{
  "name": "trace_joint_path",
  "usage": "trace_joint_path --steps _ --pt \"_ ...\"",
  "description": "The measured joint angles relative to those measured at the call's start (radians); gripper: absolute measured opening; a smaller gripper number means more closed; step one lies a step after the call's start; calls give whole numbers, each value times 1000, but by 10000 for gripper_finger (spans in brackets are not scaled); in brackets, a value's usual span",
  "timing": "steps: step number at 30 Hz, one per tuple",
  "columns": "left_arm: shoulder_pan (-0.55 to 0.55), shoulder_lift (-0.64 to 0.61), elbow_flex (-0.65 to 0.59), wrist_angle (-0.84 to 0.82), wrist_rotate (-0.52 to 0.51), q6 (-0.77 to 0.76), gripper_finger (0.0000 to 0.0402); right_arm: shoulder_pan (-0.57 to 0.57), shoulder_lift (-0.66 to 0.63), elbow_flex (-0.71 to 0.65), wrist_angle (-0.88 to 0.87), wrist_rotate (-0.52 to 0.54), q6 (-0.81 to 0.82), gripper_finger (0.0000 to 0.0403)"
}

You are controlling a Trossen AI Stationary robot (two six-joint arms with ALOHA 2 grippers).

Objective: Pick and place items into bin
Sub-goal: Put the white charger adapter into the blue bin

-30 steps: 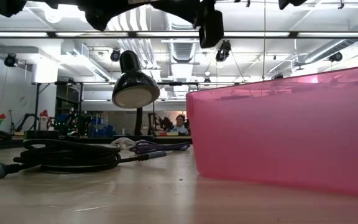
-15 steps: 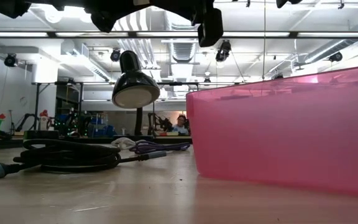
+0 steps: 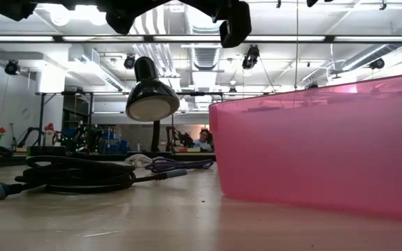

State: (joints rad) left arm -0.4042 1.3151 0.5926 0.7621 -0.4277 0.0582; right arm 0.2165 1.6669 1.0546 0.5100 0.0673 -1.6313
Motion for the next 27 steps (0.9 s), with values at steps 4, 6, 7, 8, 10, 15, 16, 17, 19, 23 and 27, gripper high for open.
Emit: trace_joint_path --steps 4,6,7,8,10,15,16,17,19,23,27 --pt "0 0 0 -3 18 0 133 0 0 19 -47 1 57 219" --pt "0 0 0 -4 26 0 133 0 0 27 -66 4 65 219" --pt "0 0 0 -4 30 0 133 -1 0 31 -76 5 65 219" --pt "0 0 0 -6 32 0 133 -2 0 36 -88 7 66 219" --pt "0 0 0 -7 41 0 133 -5 0 39 -94 10 66 217" --pt "-1 1 0 -8 61 0 133 -9 0 39 -101 16 68 195" --pt "-1 1 0 -9 61 0 133 -9 0 39 -103 16 68 187" --pt "-1 1 0 -8 61 0 133 -9 0 39 -105 16 68 179" --pt "-1 1 0 -7 61 0 133 -9 0 39 -110 16 69 162" --pt "-1 1 0 -7 61 0 133 -8 0 38 -112 15 69 136" --pt "2 1 -1 -7 57 0 133 -8 0 38 -112 15 69 133"
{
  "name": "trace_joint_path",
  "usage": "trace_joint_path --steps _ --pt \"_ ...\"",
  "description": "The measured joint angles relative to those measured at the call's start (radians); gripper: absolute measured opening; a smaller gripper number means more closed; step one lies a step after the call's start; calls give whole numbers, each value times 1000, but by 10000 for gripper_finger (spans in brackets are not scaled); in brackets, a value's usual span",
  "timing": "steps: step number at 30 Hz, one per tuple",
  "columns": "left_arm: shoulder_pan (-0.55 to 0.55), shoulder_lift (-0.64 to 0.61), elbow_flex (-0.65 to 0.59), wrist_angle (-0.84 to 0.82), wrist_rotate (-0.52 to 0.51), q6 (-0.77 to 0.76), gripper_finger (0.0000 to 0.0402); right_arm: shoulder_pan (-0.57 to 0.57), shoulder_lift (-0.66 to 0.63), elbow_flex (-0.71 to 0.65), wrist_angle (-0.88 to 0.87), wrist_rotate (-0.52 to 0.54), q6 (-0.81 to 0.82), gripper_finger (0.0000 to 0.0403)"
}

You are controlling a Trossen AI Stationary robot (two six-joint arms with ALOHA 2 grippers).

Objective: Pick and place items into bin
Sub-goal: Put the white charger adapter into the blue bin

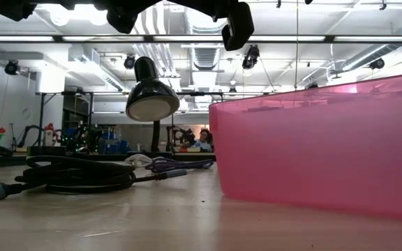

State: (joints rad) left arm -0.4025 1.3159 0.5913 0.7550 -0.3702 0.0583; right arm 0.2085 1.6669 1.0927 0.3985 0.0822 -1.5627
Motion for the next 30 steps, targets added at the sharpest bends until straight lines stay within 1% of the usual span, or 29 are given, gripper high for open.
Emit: trace_joint_path --steps 4,9,11,13,18,21,25,30 --pt "4 0 -1 1 -1 0 133 0 0 -1 0 0 1 142" --pt "8 0 -1 1 -2 -1 133 0 0 -1 0 0 11 134" --pt "9 0 -1 1 -11 -1 133 0 0 -1 0 0 10 137" --pt "11 0 -4 3 -30 0 133 0 0 -1 1 2 9 150" --pt "16 0 -7 0 -37 1 133 -1 0 -2 2 3 10 194" --pt "17 0 -5 -3 -49 1 133 -1 0 -2 2 0 11 211" --pt "18 -2 -4 -3 -88 1 133 3 -1 -2 3 -1 17 223" --pt "25 -2 -5 -3 -94 0 133 3 -1 -2 1 -5 19 224"
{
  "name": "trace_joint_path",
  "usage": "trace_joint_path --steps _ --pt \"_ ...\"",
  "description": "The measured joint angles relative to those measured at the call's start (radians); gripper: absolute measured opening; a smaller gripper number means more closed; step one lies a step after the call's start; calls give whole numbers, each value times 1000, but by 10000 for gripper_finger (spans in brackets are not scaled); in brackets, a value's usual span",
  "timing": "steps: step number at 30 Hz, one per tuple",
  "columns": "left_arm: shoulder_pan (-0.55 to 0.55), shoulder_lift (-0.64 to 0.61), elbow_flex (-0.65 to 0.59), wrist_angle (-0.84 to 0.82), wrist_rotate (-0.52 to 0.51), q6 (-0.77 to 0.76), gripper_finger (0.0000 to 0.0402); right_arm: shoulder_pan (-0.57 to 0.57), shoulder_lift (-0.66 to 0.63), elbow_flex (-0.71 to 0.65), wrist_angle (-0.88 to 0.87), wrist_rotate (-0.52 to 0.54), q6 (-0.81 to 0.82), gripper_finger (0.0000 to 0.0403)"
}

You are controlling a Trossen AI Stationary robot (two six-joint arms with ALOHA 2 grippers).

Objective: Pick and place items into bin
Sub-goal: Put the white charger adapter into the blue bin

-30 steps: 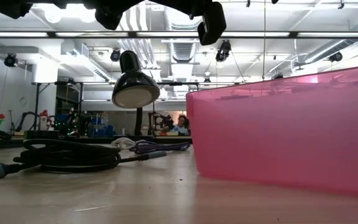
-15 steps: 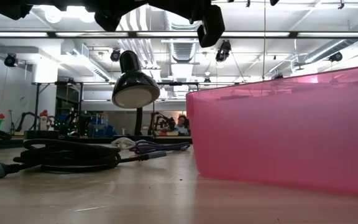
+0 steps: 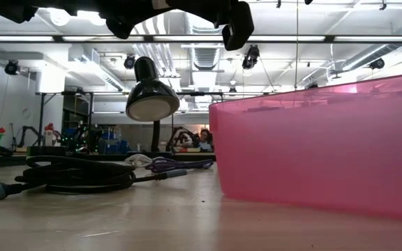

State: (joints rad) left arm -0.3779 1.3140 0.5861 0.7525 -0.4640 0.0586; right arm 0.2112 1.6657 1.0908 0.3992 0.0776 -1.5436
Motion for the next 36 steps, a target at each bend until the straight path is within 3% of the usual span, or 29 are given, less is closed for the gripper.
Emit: trace_joint_path --steps 6,11,16,21,26,36 --pt "0 0 3 2 10 0 133 0 0 0 -1 0 0 206" --pt "-1 0 1 7 11 0 133 1 0 -1 -6 8 0 163" --pt "0 -1 1 6 14 -3 134 3 0 -1 -8 89 -4 133" --pt "1 -1 -1 4 17 12 204 2 0 -1 0 117 51 133" --pt "1 0 -3 -2 17 12 259 8 -4 -1 -1 211 114 133" --pt "1 -54 -3 -58 -50 31 278 8 -45 1 -78 348 231 133"
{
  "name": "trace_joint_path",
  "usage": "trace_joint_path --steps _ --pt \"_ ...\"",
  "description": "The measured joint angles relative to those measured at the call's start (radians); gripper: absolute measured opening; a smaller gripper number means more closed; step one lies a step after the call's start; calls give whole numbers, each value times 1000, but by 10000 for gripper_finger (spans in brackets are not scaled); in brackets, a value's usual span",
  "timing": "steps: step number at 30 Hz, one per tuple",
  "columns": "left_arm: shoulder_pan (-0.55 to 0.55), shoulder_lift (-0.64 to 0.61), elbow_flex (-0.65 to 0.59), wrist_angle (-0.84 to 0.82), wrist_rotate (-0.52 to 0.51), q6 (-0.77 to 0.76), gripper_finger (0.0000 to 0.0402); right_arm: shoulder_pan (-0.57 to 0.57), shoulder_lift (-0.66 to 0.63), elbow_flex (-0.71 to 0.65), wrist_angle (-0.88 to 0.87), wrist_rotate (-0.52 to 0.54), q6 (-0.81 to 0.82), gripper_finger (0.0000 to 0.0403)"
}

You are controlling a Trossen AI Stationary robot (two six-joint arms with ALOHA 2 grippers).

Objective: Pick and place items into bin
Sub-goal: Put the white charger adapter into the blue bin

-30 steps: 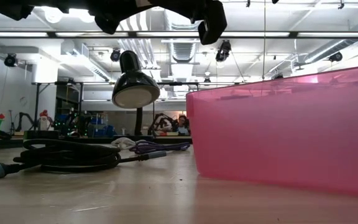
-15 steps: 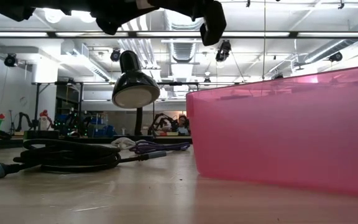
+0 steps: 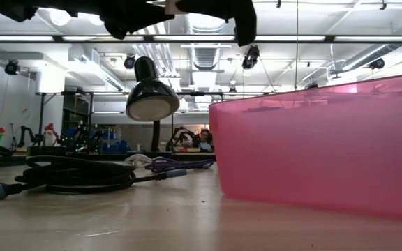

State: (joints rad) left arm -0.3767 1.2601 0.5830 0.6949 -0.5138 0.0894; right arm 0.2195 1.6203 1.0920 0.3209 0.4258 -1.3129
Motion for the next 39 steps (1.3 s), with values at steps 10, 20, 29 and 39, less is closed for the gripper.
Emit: trace_joint_path --steps 10,20,29,39 --pt "-5 -89 -8 -57 24 6 278 -20 -143 -13 -249 52 235 132" --pt "-4 -100 -16 -58 7 6 279 -115 -322 -76 -399 51 392 132" --pt "-3 -100 -17 -59 6 37 279 -314 -386 -167 -414 -46 502 132" --pt "-3 -100 -17 -59 5 49 279 -539 -355 -231 -422 -257 579 132"
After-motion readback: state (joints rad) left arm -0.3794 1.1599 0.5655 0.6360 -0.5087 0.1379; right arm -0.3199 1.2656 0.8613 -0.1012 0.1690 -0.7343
